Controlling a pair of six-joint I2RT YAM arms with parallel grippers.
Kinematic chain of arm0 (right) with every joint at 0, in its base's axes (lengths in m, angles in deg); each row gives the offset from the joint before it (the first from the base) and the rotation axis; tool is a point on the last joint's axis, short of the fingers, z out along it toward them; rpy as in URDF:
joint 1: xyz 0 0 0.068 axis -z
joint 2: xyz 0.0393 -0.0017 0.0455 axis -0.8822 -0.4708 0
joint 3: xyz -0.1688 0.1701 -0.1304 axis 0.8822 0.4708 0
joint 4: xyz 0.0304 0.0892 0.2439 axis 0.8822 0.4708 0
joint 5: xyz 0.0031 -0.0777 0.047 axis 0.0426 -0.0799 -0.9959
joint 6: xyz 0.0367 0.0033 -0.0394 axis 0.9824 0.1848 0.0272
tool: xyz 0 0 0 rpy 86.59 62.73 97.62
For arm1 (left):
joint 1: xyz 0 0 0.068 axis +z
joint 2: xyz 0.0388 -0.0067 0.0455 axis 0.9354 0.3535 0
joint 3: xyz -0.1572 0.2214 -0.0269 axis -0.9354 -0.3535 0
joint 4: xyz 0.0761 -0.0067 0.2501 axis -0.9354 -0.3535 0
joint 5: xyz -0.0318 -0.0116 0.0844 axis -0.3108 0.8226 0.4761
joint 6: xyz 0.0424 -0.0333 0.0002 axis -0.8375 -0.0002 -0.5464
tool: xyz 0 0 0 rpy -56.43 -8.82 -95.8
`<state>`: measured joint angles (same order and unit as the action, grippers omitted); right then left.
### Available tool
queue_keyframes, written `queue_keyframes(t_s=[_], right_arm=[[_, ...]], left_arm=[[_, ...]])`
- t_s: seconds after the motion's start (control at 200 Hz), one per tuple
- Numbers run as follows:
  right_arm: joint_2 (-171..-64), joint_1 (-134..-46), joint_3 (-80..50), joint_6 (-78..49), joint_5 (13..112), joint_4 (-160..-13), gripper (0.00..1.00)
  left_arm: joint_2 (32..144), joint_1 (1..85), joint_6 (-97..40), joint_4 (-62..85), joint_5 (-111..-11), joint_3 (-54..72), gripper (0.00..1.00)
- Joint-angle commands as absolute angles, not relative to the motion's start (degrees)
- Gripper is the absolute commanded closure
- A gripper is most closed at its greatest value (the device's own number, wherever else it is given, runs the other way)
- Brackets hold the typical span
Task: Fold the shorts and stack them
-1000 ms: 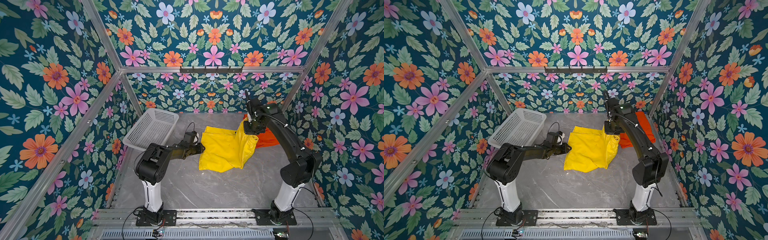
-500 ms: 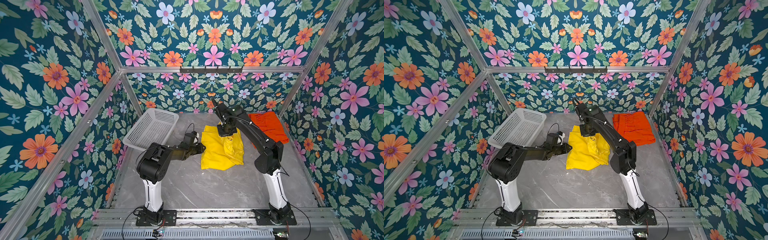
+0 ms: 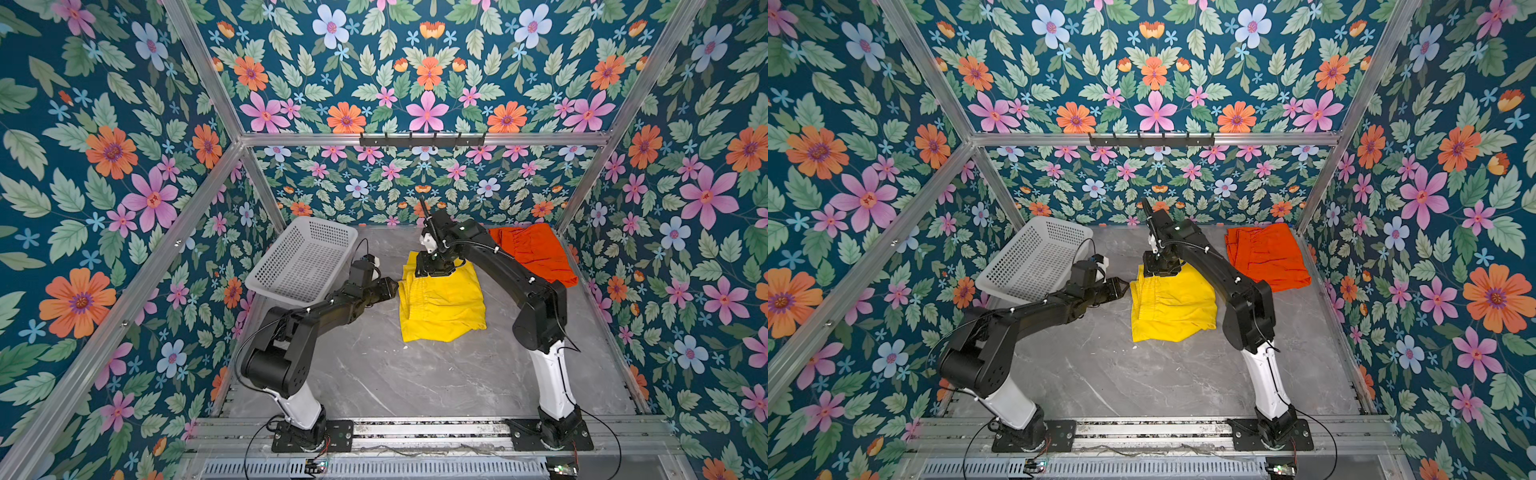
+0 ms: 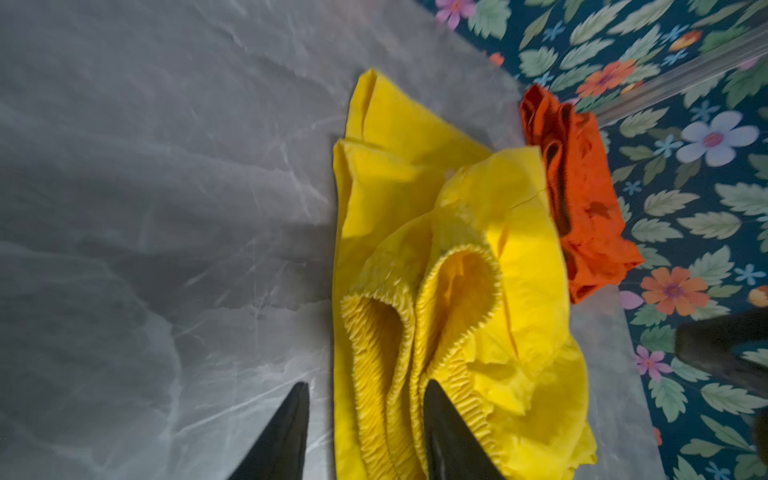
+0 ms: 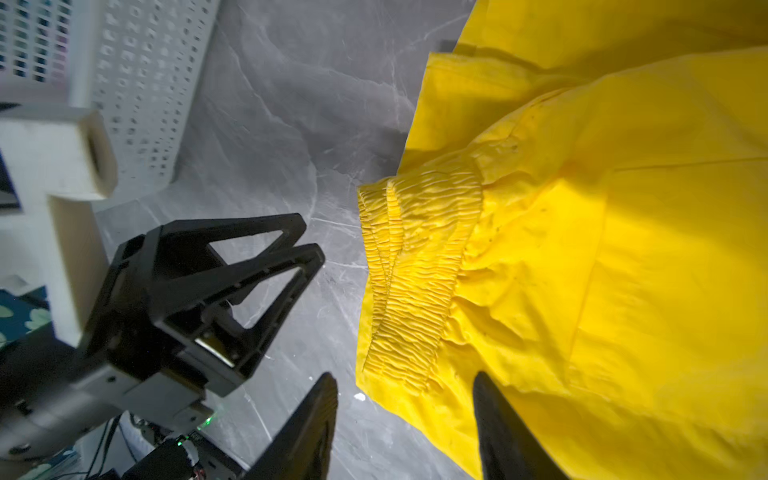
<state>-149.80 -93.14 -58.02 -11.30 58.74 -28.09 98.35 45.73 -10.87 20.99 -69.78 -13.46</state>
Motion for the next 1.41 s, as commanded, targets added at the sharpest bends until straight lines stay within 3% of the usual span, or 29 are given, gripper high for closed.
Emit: queue_keyframes(t_s=[0.0,0.3,0.475,0.66,0.78,0.92,1.27,1.4], right_arm=[[-144.7,-89.0,-49.7,-10.5,56.1,-34.6,0.45],[-134.9,-74.5,-25.9,-10.7,49.0,-47.3,0.3],[-139.6,-69.5,-22.9,-12.8,43.2,-50.7,0.28],[-145.4,-66.9,-23.7,-16.2,43.4,-51.5,0.28],[-147.7,-66.0,-24.1,-17.6,41.8,-52.6,0.28],[-149.5,-66.0,-24.4,-18.5,38.2,-52.4,0.28],[-153.5,-68.0,-25.4,-20.2,31.8,-52.5,0.31],[-153.8,-68.4,-25.3,-19.6,31.5,-53.3,0.39]], left_arm=[[95.7,45.6,-10.6,19.6,-70.5,-13.8,0.51],[102.4,41.2,-9.1,23.2,-78.5,-10.2,0.54],[107.8,40.9,-9.8,22.3,-76.8,-9.1,0.58],[112.7,40.9,-10.7,19.7,-76.0,-7.5,0.59],[111.2,40.9,-9.7,18.1,-75.0,-7.6,0.46],[107.0,40.9,-7.2,15.2,-72.6,-7.9,0.36],[109.1,40.6,-3.2,13.5,-69.8,-8.0,0.3],[111.4,40.4,-1.9,15.0,-70.3,-7.8,0.27]])
